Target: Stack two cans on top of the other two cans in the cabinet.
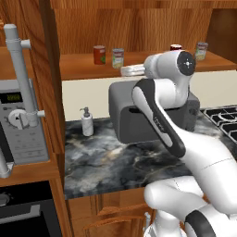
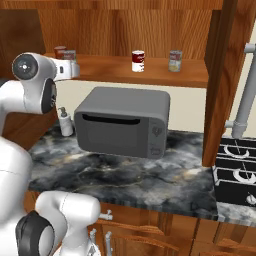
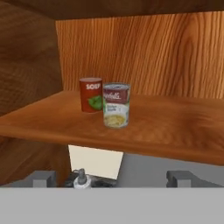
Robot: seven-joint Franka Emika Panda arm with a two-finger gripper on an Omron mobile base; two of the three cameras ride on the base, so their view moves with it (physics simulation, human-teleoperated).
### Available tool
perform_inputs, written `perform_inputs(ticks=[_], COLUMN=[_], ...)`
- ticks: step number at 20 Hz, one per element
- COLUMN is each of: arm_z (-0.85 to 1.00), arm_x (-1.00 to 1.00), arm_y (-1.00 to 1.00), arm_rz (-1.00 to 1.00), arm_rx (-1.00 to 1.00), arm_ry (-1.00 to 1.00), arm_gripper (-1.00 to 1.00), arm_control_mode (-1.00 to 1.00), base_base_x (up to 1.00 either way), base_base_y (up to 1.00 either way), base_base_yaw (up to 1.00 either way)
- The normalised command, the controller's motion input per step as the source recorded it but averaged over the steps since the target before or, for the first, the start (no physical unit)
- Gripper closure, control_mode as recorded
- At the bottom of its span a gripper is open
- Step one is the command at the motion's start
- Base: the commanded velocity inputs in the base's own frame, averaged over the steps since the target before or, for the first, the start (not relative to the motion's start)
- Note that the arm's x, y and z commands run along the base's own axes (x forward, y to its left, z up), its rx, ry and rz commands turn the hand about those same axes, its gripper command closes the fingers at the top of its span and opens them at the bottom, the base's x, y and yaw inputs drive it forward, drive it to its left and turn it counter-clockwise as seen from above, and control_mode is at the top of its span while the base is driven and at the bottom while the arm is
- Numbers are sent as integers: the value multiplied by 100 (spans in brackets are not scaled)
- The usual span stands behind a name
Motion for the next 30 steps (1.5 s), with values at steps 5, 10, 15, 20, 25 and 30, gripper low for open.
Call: perform_inputs(ticks=[5,10,15,20,25,30], arm_z=[19,15,2,-15,-12,-8], arm_x=[29,39,29,19,23,20], arm_y=[2,6,5,7,4,0], arm_rz=[7,0,3,12,8,5], arm_rx=[0,-2,-2,0,0,-1], arm_ry=[-1,-1,2,0,0,0], arm_gripper=[-100,-100,-100,-100,-100,-100], arm_control_mode=[-100,-100,-100,-100,-100,-100], base_base_x=[0,0,0,0,0,0], base_base_y=[0,0,0,0,0,0], base_base_yaw=[0,0,0,0,0,0])
